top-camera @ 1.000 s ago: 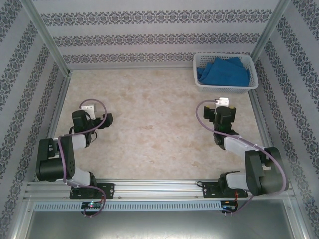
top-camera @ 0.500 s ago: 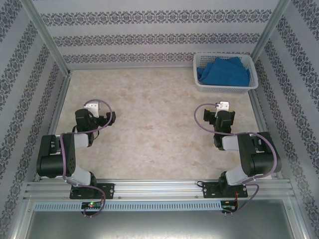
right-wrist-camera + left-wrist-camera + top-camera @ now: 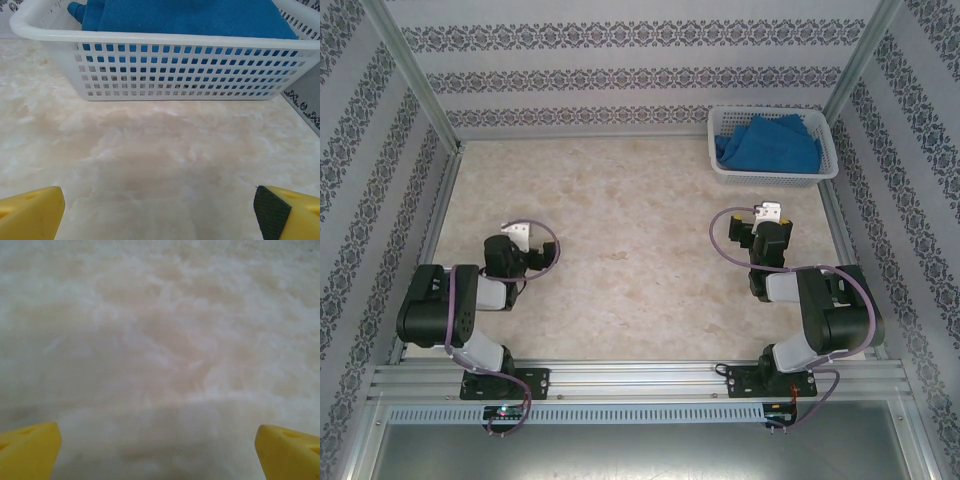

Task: Roll up the long pants

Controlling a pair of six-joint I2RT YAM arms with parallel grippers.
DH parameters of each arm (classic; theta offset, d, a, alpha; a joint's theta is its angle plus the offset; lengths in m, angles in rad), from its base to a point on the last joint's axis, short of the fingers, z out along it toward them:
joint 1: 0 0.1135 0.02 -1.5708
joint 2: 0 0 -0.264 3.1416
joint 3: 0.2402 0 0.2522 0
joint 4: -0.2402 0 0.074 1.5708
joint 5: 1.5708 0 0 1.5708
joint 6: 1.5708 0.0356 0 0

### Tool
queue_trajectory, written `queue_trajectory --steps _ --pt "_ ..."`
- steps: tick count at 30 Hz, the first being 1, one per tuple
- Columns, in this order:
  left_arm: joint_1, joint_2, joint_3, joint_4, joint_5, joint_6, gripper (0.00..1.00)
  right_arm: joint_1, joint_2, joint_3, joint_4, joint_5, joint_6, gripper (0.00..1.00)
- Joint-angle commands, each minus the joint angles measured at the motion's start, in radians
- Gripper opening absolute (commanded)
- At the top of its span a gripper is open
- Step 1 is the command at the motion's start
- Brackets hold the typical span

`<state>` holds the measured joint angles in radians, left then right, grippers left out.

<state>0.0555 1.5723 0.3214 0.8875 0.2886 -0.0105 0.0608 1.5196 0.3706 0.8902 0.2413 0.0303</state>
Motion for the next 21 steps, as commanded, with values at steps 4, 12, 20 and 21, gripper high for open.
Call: queue_trajectory --steps 4,12,20,21 --pt "-0.017 -0.009 0.088 -0.047 -0.133 0.012 1.0 -0.006 -0.01 -0.006 0.041 -0.014 0.02 0.98" --pt "-0.02 -0.009 0.088 -0.047 -0.141 0.014 1.0 0.002 -0.009 -0.007 0.044 -0.005 0.014 0.98" --pt "-0.02 -0.011 0.09 -0.049 -0.141 0.014 1.0 0.002 -0.011 -0.007 0.042 -0.004 0.014 0.98" --pt "-0.02 -0.01 0.09 -0.05 -0.141 0.014 1.0 0.002 -0.01 -0.007 0.044 -0.005 0.015 0.98"
